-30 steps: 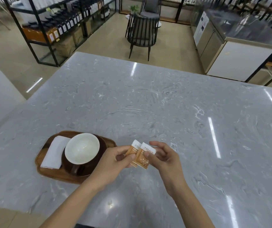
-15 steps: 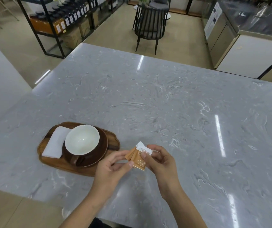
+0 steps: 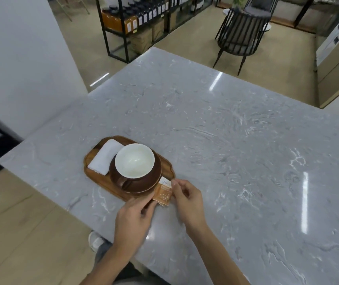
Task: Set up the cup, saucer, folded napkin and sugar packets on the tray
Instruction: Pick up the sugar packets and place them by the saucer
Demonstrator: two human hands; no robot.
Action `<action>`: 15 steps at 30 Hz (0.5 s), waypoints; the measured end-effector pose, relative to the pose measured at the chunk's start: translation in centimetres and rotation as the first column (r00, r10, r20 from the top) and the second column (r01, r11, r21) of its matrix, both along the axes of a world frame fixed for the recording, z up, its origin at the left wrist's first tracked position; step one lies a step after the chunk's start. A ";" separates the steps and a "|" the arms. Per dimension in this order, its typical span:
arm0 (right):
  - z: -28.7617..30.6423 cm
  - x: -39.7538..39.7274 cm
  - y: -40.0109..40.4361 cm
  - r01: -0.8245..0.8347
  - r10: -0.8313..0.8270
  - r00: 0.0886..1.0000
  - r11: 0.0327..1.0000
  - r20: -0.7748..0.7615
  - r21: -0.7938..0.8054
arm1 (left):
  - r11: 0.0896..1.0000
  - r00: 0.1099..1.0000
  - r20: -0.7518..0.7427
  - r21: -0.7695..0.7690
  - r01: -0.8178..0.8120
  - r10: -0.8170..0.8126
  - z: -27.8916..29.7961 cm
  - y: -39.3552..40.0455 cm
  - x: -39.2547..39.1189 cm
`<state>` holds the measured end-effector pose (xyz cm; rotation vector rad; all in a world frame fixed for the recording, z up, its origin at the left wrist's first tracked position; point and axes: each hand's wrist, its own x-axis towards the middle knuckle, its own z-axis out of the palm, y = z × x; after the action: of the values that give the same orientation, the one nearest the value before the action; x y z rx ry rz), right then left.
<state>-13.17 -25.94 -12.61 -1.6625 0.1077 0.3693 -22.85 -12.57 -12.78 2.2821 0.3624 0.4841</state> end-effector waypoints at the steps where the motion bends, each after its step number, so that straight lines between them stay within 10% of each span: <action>1: -0.3 0.2 0.0 -0.001 0.001 1.000 1.000 -0.001 -0.015 | 1.000 1.000 -0.008 0.019 -0.002 0.002 0.1 0.1 0.0; 15: -1.1 1.7 1.0 0.026 0.023 0.985 0.962 0.173 -0.274 | 0.989 1.000 -0.024 0.146 0.022 -0.019 0.2 1.1 0.1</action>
<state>-11.48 -24.95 -13.73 -1.9626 0.0294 0.2110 -22.78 -11.49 -12.60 2.4331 0.3236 0.4885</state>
